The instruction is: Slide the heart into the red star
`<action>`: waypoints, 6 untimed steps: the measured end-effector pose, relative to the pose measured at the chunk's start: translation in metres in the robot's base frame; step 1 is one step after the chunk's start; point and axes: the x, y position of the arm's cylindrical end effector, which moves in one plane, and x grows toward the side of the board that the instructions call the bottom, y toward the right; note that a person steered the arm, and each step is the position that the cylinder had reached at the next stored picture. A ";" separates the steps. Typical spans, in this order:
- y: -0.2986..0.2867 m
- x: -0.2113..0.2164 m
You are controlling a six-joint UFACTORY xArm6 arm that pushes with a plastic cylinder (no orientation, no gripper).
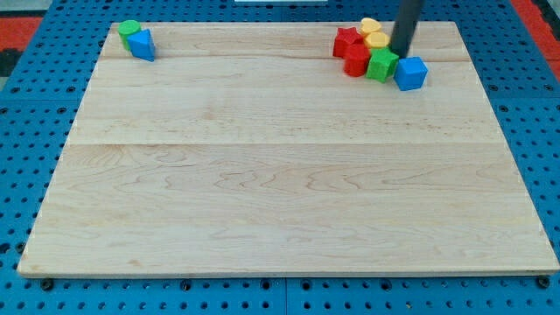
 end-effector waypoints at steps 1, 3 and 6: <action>0.020 -0.025; -0.010 -0.085; -0.076 -0.024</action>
